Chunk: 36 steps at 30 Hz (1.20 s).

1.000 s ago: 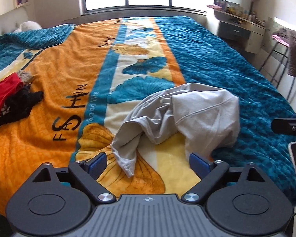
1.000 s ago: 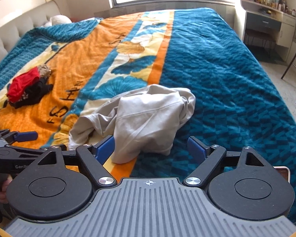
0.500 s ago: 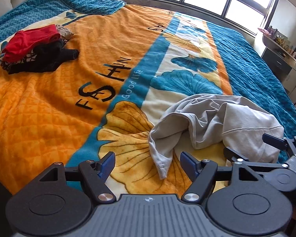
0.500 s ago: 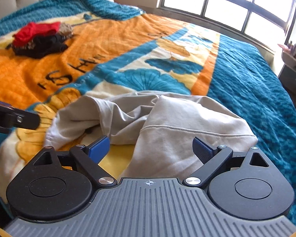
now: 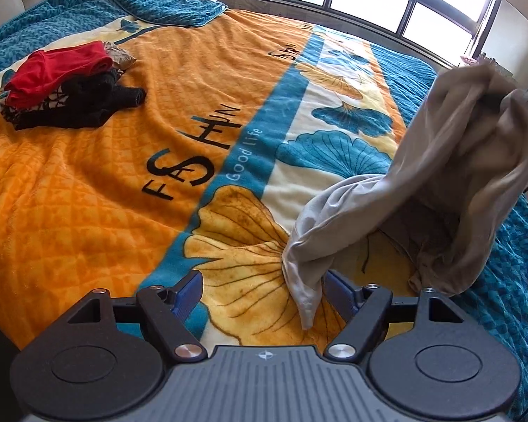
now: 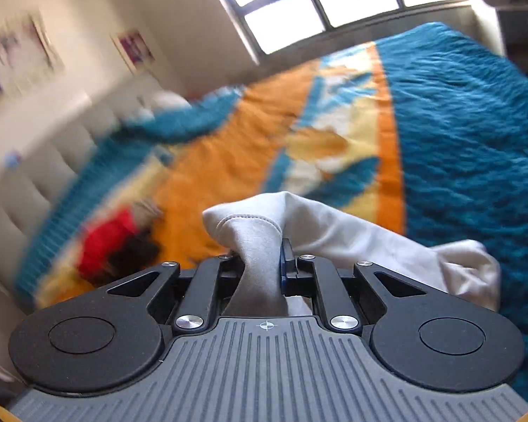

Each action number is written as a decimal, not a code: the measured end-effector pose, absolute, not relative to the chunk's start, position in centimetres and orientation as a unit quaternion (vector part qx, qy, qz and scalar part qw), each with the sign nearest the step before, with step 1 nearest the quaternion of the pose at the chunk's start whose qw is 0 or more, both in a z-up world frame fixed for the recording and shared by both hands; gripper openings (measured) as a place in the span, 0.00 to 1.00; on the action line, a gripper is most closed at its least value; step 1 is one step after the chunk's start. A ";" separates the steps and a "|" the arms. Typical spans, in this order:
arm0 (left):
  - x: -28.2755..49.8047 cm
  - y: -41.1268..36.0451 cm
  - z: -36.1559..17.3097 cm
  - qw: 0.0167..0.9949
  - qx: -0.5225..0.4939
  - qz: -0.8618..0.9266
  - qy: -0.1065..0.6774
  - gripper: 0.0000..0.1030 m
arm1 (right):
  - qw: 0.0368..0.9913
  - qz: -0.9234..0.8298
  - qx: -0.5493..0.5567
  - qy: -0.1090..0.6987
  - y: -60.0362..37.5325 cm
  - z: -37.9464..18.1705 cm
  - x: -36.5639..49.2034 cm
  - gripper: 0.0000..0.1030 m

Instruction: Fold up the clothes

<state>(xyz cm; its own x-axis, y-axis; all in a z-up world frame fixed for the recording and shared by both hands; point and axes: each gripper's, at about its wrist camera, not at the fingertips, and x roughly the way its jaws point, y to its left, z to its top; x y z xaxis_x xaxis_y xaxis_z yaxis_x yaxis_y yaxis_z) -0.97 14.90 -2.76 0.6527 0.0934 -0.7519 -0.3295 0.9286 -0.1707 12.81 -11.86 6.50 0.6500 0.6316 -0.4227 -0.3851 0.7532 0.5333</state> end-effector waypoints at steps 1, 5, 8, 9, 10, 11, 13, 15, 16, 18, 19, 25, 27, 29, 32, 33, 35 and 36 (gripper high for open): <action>-1.1 15.0 -2.5 0.899 -0.147 0.119 0.396 0.73 | 0.877 0.306 0.260 0.264 -13.4 8.3 12.2 0.13; -1.7 15.1 -1.2 0.907 -0.137 0.120 0.380 0.74 | 0.871 0.255 0.403 0.120 -20.3 12.5 10.2 0.13; -2.0 14.7 -0.5 0.911 -0.128 0.113 0.376 0.75 | 0.887 0.090 0.430 0.140 -25.7 10.7 10.1 0.14; -2.0 14.5 -0.5 0.911 -0.123 0.112 0.377 0.76 | 0.884 0.025 0.437 0.166 -27.4 9.6 10.0 0.16; -2.0 14.2 -0.5 0.911 -0.117 0.110 0.379 0.76 | 0.881 -0.042 0.419 0.213 -28.8 8.0 9.9 0.31; -1.9 13.9 -0.6 0.911 -0.111 0.107 0.382 0.76 | 0.877 -0.093 0.392 0.264 -29.6 6.5 9.9 0.40; -1.5 12.9 -1.0 0.910 -0.099 0.098 0.391 0.76 | 0.866 -0.139 0.325 0.353 -30.7 2.6 8.9 0.45; -0.9 11.7 -1.3 0.907 -0.092 0.083 0.402 0.76 | 0.865 -0.116 0.296 0.388 -30.7 0.4 7.0 0.46; -0.5 10.9 -1.4 0.907 -0.090 0.075 0.406 0.76 | 0.864 -0.104 0.282 0.405 -30.6 -0.8 6.0 0.47; 0.4 9.2 -1.5 0.906 -0.084 0.054 0.411 0.76 | 0.863 -0.066 0.274 0.419 -30.0 -1.9 4.9 0.50; 0.9 8.2 -1.5 0.906 -0.082 0.039 0.414 0.76 | 0.863 -0.045 0.277 0.419 -29.7 -2.3 4.5 0.53; 2.8 3.6 -1.5 0.907 -0.067 -0.020 0.416 0.72 | 0.875 0.033 0.271 0.401 -28.4 -3.7 3.4 0.48; 3.3 2.7 -1.9 0.903 -0.065 -0.028 0.423 0.72 | 0.869 0.054 0.267 0.413 -27.4 -4.5 2.8 0.47; 3.9 1.8 -2.2 0.899 -0.062 -0.036 0.431 0.71 | 0.859 0.068 0.269 0.429 -26.1 -5.5 2.4 0.47; 4.6 0.8 -2.7 0.894 -0.064 -0.045 0.442 0.71 | 0.847 0.070 0.270 0.453 -25.1 -6.7 1.8 0.48; 4.8 0.5 -2.8 0.892 -0.065 -0.047 0.444 0.71 | 0.848 0.067 0.266 0.453 -25.1 -6.8 1.7 0.48; 5.2 -0.2 -2.8 0.892 -0.065 -0.053 0.444 0.71 | 0.851 0.057 0.257 0.454 -25.2 -6.9 1.5 0.49; 5.4 -0.6 -2.8 0.892 -0.064 -0.056 0.444 0.71 | 0.853 0.050 0.256 0.453 -25.6 -6.8 1.4 0.50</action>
